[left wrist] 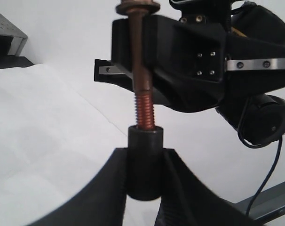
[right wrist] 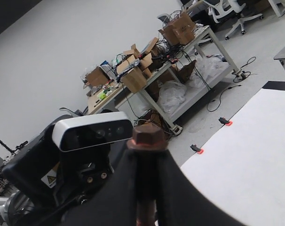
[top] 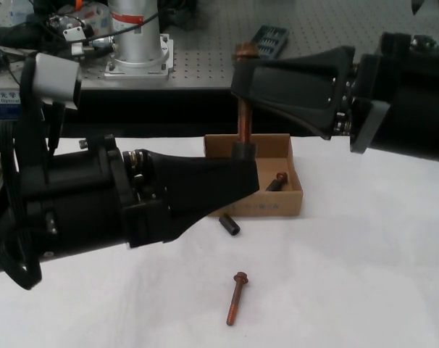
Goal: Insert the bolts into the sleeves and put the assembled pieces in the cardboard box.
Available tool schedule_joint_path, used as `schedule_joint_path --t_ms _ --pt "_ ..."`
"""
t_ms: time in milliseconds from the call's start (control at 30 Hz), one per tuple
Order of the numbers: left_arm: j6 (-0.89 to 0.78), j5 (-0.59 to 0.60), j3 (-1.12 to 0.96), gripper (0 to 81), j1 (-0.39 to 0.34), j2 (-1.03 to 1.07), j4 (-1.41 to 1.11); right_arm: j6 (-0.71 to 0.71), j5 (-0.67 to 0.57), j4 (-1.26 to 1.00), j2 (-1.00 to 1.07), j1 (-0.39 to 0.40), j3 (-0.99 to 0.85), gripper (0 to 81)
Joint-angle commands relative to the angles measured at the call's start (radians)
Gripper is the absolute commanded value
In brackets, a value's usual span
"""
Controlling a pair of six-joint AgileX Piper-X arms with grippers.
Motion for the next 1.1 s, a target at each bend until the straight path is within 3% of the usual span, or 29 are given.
schedule_joint_path --t_ms 0,200,433,533,767,1067 --pt "-0.012 -0.043 -0.008 0.6 0.001 -0.006 -0.028 -0.001 -0.037 -0.001 -0.005 0.002 -0.006 1.6" --pt "-0.012 -0.071 -0.008 0.6 0.001 -0.006 -0.028 -0.036 -0.027 0.025 -0.028 0.002 -0.006 1.6" --pt "-0.012 -0.096 -0.008 0.6 0.001 -0.006 -0.028 -0.165 0.011 0.315 -0.126 0.005 -0.006 1.6" --pt "-0.012 -0.096 -0.008 0.6 0.001 -0.006 -0.028 -0.199 0.016 0.407 -0.143 0.041 -0.006 1.6" --pt "-0.012 -0.083 -0.008 0.6 0.001 -0.006 -0.028 -0.226 0.095 0.435 -0.120 0.151 -0.006 1.6" --pt "-0.010 -0.059 -0.008 0.6 0.001 -0.006 -0.028 -0.229 0.146 0.447 -0.102 0.163 -0.006 1.6"
